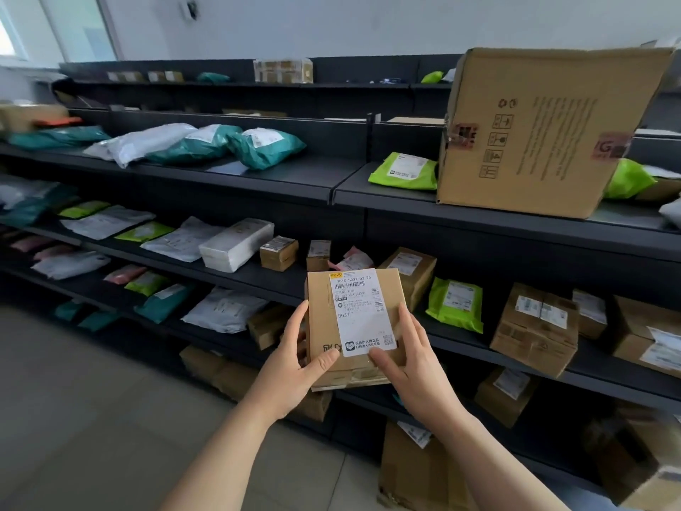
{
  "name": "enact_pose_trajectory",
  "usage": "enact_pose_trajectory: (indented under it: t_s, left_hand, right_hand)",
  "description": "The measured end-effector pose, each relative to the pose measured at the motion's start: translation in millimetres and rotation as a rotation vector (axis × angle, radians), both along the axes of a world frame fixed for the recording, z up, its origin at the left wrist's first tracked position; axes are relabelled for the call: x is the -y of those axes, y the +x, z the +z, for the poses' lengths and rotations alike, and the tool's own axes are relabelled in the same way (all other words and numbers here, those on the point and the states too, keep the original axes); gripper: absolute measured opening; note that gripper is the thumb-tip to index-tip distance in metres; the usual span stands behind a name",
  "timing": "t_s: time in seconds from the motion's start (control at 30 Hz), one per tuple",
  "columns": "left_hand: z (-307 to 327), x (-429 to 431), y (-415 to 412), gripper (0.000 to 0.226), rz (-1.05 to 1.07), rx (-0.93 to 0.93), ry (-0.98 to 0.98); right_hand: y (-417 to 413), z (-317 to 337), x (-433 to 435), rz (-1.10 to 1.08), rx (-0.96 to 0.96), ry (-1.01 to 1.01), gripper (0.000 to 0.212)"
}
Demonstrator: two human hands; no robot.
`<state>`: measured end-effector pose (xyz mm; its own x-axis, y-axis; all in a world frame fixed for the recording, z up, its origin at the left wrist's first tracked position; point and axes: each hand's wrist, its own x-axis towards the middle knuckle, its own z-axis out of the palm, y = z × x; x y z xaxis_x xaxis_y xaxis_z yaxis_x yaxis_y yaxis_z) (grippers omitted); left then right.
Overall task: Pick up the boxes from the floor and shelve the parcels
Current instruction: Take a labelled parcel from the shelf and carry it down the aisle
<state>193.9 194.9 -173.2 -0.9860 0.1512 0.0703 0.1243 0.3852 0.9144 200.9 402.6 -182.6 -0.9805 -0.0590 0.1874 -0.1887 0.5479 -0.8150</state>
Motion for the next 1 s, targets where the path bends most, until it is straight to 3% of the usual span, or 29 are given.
enact_pose_trajectory:
  t_s: [0.53,1.0]
  left_hand:
    - [-7.4,133.1,51.7,0.082,0.442,0.048,0.123]
    - [1.6,318.4,49.6,0.088,0.704,0.055,0.106]
  right_hand:
    - [-28.7,3.2,143.2,0.464,-0.035,-0.016,0.065]
    - [-82.8,9.5,358.0,0.712,-0.067,-0.016,0.065]
